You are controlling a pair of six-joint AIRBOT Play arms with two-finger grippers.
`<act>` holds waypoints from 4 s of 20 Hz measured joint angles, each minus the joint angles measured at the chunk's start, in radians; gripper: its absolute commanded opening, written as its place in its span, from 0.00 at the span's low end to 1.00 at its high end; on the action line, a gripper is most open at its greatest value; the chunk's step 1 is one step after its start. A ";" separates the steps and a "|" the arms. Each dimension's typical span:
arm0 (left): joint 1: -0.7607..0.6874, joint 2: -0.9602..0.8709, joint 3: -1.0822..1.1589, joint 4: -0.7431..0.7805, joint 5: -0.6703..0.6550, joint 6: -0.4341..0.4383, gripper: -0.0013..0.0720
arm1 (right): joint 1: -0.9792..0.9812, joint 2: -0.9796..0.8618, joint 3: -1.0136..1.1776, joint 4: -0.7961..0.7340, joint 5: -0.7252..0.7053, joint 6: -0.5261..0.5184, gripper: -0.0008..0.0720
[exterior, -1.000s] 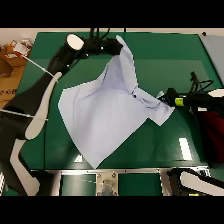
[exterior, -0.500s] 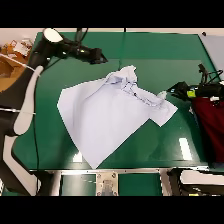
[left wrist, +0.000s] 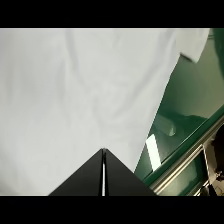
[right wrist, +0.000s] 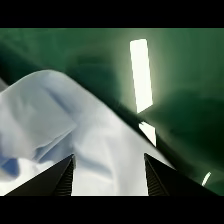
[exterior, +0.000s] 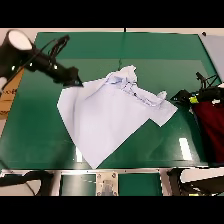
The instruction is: Fold the shirts.
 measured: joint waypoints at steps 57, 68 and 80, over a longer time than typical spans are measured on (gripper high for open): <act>0.436 -0.235 -0.345 0.078 0.142 0.032 0.59 | -0.007 0.547 -0.512 -0.277 0.046 0.493 0.51; 0.389 -0.237 -0.467 -0.042 0.198 0.176 0.05 | -0.032 0.388 -0.603 -0.034 -0.147 0.294 0.51; 0.386 -0.184 -0.455 0.005 0.224 0.185 0.05 | -0.031 0.257 -0.566 0.117 -0.131 0.050 0.04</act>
